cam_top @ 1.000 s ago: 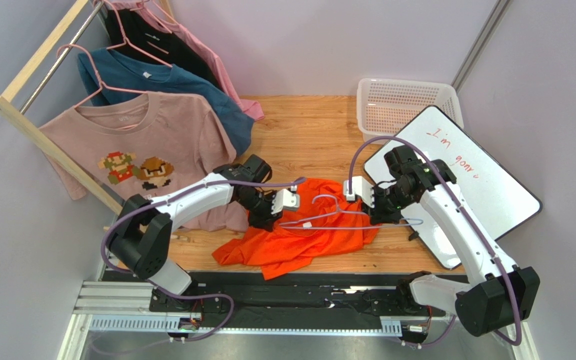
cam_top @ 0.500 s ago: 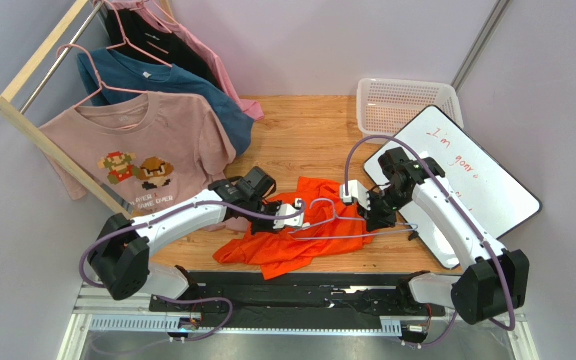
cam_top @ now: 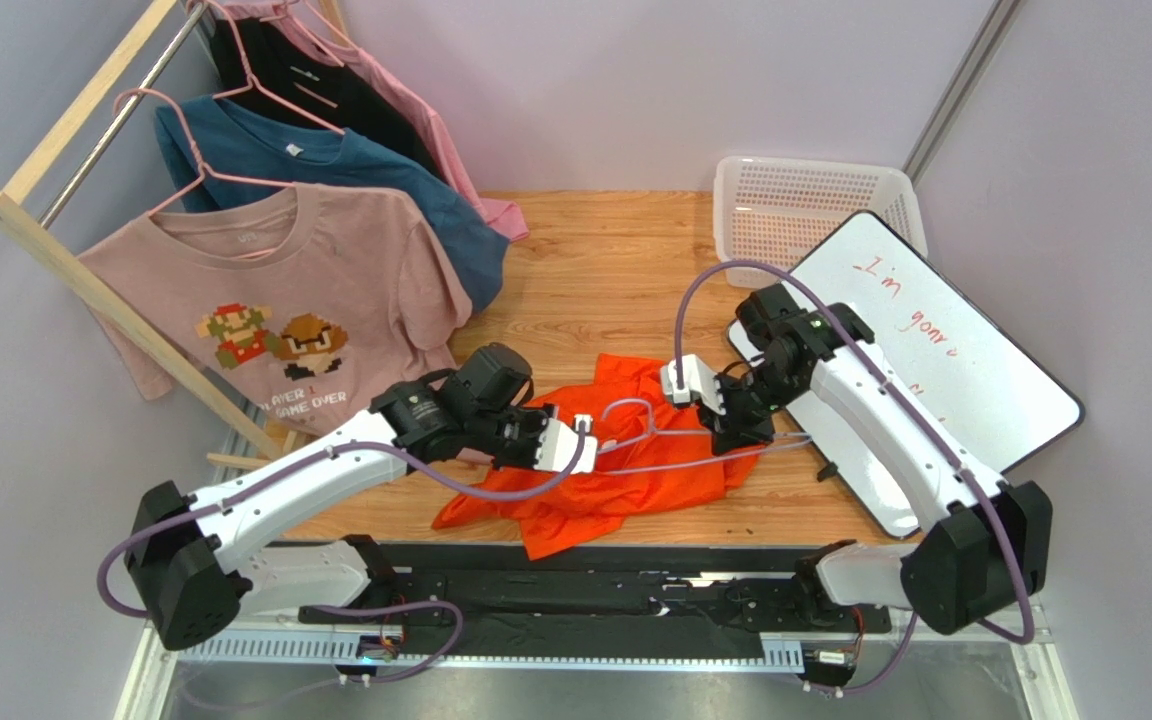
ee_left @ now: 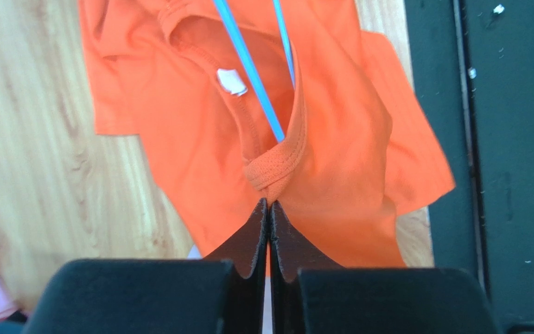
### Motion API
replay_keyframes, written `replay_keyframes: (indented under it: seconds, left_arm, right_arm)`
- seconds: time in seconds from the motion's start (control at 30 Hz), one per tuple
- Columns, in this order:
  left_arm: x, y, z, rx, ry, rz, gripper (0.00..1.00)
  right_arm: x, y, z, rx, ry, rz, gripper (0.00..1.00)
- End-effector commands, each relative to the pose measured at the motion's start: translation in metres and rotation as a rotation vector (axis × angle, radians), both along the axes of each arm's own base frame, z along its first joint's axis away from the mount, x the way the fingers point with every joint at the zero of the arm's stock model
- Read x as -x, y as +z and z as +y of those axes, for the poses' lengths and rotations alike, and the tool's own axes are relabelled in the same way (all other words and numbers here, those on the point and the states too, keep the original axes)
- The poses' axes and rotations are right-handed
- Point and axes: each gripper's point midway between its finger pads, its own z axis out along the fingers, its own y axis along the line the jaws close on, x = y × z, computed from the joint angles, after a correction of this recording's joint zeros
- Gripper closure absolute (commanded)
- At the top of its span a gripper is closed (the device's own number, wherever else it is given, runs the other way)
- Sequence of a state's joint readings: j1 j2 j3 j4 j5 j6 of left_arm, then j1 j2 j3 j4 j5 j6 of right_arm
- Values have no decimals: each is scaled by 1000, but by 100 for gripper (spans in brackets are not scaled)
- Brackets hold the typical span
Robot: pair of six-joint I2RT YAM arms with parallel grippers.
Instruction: Place the t-shirt on the hanger
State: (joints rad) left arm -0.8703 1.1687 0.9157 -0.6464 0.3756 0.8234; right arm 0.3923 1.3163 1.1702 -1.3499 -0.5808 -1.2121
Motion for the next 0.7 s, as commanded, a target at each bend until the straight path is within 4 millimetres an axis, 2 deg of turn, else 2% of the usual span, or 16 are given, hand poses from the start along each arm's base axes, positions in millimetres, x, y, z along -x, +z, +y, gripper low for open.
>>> replay_keyframes:
  seconds: [0.0,0.13,0.33,0.43,0.53,0.67]
  left_arm:
    - [-4,7,7,22,-36,-126,100]
    - [1,26,-7,82,-59,-89,100]
    - [21,54,-28,156,-123,-17,100]
    - [29,61,-29,174,-137,-9,100]
    - [28,63,-25,173,-102,-7,100]
    - [30,71,-27,194,-65,30,98]
  right_arm:
    - [83,12,-29,83,90,195,100]
    - [75,16,-7,33,98,186,100]
    - [46,22,33,-35,100,210,100]
    - [35,22,46,-60,92,237,100]
    - [34,23,53,-79,83,265,100]
    - [29,32,73,-165,72,268,100]
